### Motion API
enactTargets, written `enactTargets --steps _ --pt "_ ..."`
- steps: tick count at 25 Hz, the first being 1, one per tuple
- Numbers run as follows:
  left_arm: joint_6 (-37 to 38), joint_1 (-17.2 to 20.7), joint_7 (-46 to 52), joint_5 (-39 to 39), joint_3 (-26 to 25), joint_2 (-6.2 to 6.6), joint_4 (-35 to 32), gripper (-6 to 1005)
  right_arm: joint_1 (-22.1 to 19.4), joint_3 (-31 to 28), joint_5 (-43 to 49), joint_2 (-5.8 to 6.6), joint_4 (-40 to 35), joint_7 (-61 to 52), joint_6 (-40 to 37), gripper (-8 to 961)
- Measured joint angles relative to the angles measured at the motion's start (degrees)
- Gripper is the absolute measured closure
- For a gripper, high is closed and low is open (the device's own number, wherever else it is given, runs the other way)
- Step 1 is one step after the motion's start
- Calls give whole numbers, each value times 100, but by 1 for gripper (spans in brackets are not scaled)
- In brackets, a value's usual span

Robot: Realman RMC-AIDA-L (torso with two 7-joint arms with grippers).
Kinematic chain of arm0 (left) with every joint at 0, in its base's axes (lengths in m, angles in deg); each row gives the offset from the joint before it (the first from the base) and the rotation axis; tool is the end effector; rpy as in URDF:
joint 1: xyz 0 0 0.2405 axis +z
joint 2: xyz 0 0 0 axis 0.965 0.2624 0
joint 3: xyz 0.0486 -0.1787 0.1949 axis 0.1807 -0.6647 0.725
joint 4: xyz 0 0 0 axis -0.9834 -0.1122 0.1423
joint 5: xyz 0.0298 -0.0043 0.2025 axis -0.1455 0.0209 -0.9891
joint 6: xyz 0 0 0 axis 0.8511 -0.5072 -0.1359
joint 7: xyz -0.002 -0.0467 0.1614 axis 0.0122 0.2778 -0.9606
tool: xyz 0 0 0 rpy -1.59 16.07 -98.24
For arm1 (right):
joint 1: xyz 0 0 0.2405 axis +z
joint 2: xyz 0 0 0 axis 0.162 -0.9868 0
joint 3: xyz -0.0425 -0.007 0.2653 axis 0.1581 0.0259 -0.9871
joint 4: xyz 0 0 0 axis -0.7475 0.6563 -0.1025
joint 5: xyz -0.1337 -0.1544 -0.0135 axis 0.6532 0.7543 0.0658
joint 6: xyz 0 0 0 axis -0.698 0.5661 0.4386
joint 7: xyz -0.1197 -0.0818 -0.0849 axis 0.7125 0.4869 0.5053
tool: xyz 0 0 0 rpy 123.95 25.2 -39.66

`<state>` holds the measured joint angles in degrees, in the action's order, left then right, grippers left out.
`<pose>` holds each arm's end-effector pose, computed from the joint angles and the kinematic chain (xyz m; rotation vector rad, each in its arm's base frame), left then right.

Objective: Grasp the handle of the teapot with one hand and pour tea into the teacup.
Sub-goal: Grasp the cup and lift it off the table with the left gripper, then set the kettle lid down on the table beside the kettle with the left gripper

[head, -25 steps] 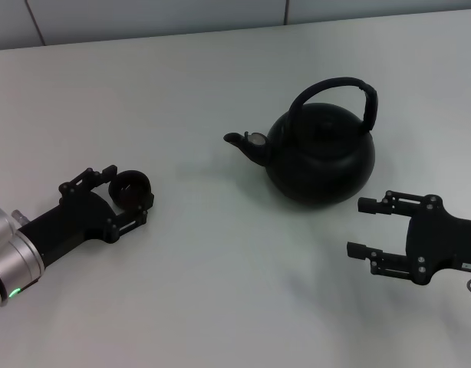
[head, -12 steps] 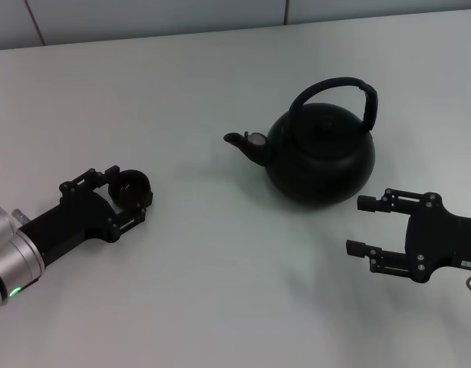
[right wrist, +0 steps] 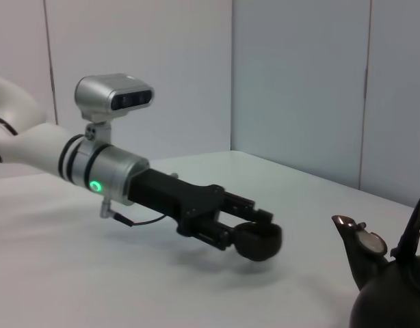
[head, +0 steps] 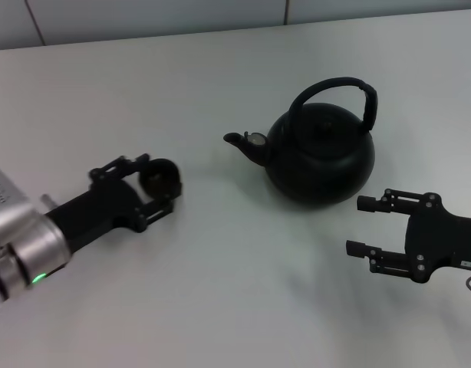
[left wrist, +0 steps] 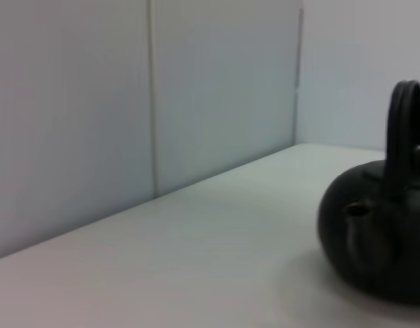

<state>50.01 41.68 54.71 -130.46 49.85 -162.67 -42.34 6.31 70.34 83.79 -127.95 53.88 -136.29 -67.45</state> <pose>-0.2883 0.3322 -0.1062 -2.4322 -0.4028 -0.6333 0.3297 0.2466 -0.0195 -2.6075 0.2968 0.6967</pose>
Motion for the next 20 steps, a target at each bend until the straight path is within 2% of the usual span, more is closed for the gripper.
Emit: enactTargets --steps 4,9,18,20 --pt "-23 -370 -6 -6 12 -2 318 299 -19 1 -7 1 10 1 -1 335" --pt "-127 -639 -238 -7 -14 -3 654 294 -38 1 -11 -3 13 4 -1 337" --pt "-183 -683 -304 -7 -32 -3 741 285 -34 1 -18 -8 11 8 -1 340" --pt "-327 -712 -565 -6 -93 -2 886 283 -28 1 -19 -8 11 8 -1 341"
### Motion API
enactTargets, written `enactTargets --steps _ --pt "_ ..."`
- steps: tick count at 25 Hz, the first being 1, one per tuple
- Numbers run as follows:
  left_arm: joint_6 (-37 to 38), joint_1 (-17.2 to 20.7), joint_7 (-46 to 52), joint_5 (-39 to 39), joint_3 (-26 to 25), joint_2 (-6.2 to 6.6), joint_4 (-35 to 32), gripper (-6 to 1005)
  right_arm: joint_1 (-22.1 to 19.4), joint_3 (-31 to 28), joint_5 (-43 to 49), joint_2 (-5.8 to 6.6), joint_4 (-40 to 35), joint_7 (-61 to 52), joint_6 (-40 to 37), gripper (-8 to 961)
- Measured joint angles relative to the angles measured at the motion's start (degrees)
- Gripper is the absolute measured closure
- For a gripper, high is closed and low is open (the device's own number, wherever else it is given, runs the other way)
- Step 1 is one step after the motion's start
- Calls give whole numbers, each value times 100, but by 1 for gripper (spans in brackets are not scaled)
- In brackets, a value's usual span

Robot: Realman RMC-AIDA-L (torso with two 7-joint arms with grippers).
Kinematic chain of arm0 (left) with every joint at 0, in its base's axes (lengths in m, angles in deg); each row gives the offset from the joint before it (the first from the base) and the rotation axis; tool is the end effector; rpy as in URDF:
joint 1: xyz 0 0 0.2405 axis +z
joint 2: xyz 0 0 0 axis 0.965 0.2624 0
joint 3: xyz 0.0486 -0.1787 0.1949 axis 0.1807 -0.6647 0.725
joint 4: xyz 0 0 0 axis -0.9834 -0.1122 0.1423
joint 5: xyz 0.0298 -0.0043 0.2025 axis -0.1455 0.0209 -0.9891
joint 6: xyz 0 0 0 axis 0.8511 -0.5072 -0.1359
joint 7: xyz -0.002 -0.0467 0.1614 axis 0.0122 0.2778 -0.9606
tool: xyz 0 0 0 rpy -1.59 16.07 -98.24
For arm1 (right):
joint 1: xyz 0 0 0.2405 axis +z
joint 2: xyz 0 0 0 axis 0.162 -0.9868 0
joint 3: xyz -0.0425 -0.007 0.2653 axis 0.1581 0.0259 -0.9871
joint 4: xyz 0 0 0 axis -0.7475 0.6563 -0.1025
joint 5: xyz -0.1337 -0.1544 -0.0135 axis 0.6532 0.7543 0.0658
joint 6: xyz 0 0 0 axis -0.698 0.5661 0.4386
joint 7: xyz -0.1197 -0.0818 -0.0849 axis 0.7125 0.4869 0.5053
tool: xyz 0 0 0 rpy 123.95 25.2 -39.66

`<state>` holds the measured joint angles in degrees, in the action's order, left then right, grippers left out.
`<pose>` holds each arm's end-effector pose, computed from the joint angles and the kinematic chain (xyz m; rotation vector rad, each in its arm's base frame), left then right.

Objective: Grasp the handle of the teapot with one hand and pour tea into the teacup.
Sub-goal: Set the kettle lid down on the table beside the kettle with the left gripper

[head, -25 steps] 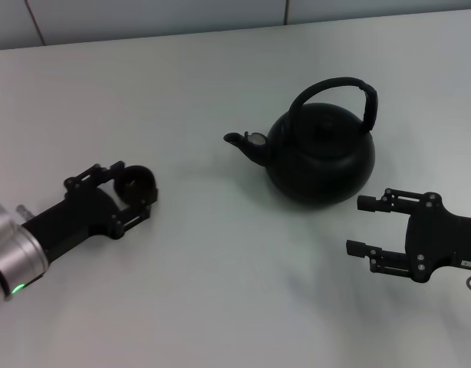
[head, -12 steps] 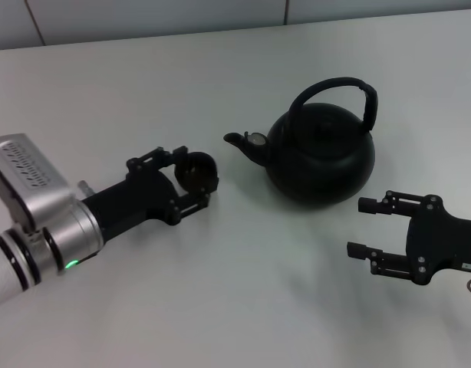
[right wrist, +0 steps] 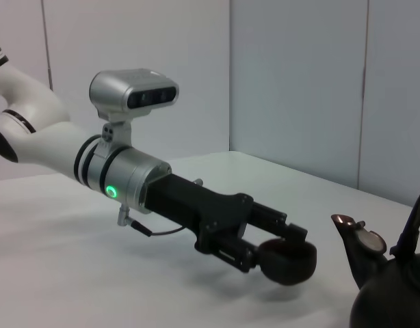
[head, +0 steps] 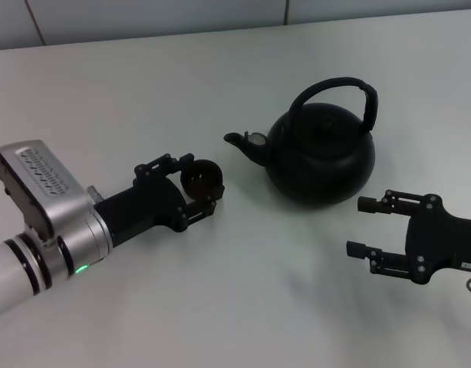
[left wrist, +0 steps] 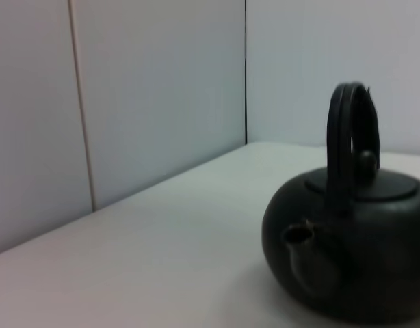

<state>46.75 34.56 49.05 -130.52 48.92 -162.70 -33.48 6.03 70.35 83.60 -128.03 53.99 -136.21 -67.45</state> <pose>-0.2547 0.3381 -0.1348 -2.5184 -0.3324 -0.6336 0.3303 0.2450 -0.0200 -2.6031 0.3030 0.7003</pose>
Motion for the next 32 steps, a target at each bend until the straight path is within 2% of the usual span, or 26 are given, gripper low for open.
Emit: enactTargets --steps 5,14,28,32 --pt "-334 -50 -374 0 -191 0 228 279 6 0 0 -1 0 0 -1 343" --pt "-425 -48 -489 0 -252 0 248 270 18 0 -2 -9 -1 0 -5 346" --pt "-425 -24 -467 0 -453 0 335 257 30 0 -2 -9 0 1 0 352" --pt "-168 45 -467 0 -464 6 315 210 29 0 -2 -7 0 1 1 353"
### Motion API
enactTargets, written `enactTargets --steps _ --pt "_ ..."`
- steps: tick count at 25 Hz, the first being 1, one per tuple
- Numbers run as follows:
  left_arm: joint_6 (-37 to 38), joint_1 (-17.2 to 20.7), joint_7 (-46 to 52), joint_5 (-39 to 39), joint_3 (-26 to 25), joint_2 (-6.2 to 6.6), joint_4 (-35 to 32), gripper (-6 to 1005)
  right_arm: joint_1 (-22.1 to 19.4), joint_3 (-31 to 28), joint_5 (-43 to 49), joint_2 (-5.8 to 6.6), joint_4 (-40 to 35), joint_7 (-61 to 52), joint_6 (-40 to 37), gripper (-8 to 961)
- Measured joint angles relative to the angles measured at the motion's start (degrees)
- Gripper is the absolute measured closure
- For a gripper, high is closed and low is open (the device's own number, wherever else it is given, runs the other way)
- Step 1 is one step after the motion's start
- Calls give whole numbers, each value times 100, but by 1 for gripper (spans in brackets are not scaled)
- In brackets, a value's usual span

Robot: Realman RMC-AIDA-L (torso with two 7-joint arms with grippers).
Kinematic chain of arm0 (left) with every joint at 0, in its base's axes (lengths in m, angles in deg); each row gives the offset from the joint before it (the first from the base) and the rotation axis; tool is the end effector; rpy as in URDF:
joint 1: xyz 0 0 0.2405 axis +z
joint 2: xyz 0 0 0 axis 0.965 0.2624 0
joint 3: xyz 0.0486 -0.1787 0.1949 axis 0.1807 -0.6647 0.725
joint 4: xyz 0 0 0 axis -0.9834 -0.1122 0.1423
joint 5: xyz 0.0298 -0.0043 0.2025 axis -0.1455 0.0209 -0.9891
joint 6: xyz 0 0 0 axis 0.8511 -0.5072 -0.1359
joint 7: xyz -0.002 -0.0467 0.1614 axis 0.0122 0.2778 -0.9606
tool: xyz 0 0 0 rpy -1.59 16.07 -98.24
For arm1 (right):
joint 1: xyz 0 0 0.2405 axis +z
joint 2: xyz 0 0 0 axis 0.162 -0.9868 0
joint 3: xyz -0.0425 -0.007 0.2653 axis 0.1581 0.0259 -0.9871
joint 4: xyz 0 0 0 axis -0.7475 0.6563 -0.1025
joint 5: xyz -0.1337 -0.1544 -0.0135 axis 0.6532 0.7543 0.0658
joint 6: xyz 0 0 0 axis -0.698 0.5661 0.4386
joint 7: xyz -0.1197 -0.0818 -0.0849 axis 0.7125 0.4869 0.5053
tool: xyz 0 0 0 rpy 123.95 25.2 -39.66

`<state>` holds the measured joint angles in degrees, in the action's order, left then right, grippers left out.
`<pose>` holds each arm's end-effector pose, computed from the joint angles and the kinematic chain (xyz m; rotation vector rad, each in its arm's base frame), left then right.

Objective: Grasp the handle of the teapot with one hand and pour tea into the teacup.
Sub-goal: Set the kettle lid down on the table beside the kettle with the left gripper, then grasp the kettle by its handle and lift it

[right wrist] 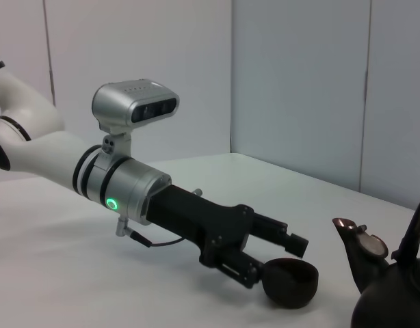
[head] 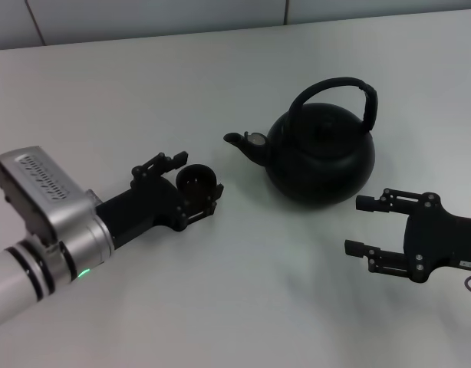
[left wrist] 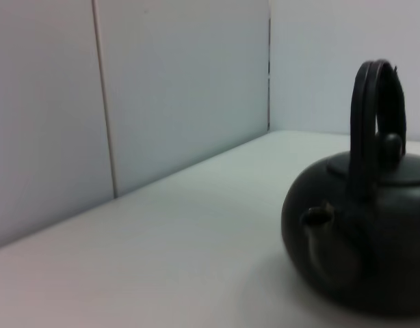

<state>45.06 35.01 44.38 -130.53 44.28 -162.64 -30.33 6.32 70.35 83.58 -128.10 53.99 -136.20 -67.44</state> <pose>-0.2573 0.3356 -0.1387 -2.4668 -0.3539 -0.6222 0.3288 0.2467 -0.0204 -2.6043 0.2968 0.7035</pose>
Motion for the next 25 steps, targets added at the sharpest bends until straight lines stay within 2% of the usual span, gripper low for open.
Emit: enactTargets --steps 3,6,7,8,9,12,13,14,15,16,18,25 --pt "720 281 92 0 18 58 -179 198 -1 0 0 5 0 5 3 354" --pt "1535 730 562 0 127 84 -726 197 0 0 0 7 -9 8 8 355" --pt "2148 1178 1149 -1 349 90 -1386 197 2 0 -1 7 -18 8 8 356" --pt "2148 1178 1149 -1 349 90 -1386 197 5 -2 -4 7 -28 8 9 356" --pt "2360 1356 1348 -3 424 89 -1630 197 10 -10 -8 7 -35 8 9 357" --pt "2360 1356 1348 -3 424 89 -1630 198 38 -57 -13 7 -44 8 -12 358" --pt "3243 2043 2039 -2 576 130 -2530 198 38 -57 -13 7 -44 8 -12 358" --pt "3243 2043 2039 -2 576 130 -2530 198 43 -61 -14 6 -44 8 -24 358" --pt "3567 2365 2253 -2 585 185 -2830 198 55 -61 -14 3 -43 9 -39 359" --pt "3567 2365 2253 -2 585 185 -2830 198 55 -61 -14 3 -43 9 -39 359" --pt "3759 2655 2360 -2 593 274 -2967 198 63 -62 -15 -1 -35 8 -41 360" --pt "3850 2722 2357 -23 715 302 -3002 197 54 -62 -16 -2 0 8 -45 363"
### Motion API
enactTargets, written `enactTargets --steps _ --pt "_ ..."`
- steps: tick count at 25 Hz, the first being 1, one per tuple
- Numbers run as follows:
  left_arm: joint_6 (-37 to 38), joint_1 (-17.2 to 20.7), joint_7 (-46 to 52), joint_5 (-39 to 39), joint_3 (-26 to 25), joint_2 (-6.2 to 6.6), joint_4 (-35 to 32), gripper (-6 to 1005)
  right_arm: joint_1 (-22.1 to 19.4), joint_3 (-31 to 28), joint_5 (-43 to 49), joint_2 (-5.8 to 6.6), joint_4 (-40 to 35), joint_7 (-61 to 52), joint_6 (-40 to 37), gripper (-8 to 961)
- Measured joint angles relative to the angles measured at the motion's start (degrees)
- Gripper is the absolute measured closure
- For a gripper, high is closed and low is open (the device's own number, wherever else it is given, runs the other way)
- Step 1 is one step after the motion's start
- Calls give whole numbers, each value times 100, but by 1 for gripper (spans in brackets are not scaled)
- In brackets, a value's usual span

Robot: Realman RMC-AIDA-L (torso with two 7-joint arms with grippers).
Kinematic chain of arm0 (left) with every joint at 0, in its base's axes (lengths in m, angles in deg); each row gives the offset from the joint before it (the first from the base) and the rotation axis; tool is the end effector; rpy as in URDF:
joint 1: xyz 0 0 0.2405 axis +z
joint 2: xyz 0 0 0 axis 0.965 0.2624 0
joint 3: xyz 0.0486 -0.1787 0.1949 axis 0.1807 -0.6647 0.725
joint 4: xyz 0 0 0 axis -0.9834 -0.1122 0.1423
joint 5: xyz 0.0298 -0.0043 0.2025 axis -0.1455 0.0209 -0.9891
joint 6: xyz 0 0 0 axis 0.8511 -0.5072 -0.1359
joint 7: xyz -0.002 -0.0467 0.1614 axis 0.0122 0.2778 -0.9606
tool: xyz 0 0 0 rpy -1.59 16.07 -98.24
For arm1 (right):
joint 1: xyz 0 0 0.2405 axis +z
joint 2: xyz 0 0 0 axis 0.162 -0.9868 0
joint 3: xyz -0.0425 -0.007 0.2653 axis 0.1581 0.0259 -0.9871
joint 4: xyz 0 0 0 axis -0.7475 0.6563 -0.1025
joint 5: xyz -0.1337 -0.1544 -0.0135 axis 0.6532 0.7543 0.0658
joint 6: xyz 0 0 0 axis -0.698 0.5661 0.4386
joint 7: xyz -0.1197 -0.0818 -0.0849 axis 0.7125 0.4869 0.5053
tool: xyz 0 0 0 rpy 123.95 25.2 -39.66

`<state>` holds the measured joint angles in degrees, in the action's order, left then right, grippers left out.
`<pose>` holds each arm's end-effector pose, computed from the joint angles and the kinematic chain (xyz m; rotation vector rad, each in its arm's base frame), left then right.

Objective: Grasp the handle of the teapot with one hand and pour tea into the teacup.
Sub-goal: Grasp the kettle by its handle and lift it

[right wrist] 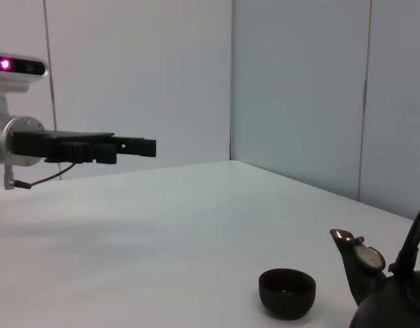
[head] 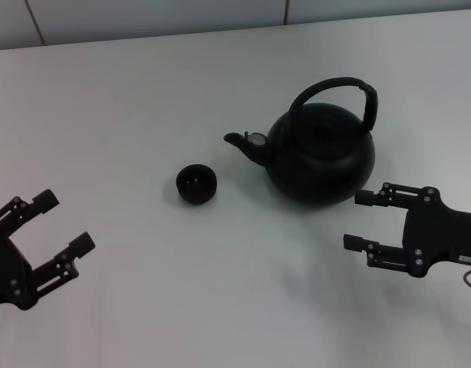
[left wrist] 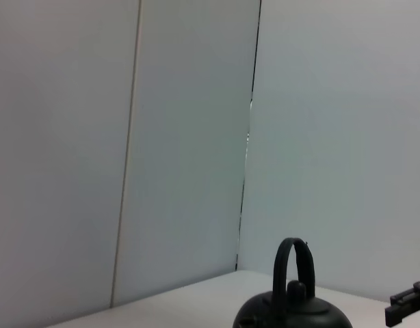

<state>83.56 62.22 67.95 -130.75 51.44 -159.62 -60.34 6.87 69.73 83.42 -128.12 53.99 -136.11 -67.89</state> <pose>-0.3182 0.2320 -0.0121 -2.3777 -0.3956 -1.0361 0.3257 0.2500 -0.0187 -2.5968 0.2823 0.7186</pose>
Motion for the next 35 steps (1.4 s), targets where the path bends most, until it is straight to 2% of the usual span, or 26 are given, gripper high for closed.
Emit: enactTargets --steps 5,6,10,19,24,29,30,31,32,33,35 --pt "-369 40 -317 -519 7 -12 -44 197 -15 0 0 -3 0 0 24 364" --pt "-676 72 -450 -768 6 -49 -108 197 -25 0 0 -8 0 0 22 365" --pt "-1063 125 -503 -1002 -6 -122 -244 197 -38 0 0 -10 0 0 3 366" --pt "-1125 153 -502 -1022 -41 -138 -276 198 -53 -1 0 -9 93 5 8 370" --pt "-1119 151 -477 -1026 -41 -139 -277 198 -110 -243 -219 -19 397 238 -37 372" --pt "-1111 118 -454 -1033 -40 -141 -277 198 -362 -922 -1228 -32 1632 1301 -200 374" --pt "-1109 106 -453 -1032 -38 -141 -277 198 -482 -1325 -1792 -46 2505 2009 -214 374" --pt "-1109 106 -453 -1032 -38 -141 -277 197 -482 -1325 -1792 -46 2505 2009 -214 374" --pt "-1108 104 -452 -1028 -39 -141 -277 197 -552 -1644 -2258 -53 3286 2567 -119 375" --pt "-1108 104 -452 -1028 -39 -141 -277 197 -552 -1644 -2258 -53 3286 2567 -119 375" --pt "-1105 82 -447 -1011 -40 -138 -277 197 -596 -2048 -2646 -68 4317 3478 164 376"
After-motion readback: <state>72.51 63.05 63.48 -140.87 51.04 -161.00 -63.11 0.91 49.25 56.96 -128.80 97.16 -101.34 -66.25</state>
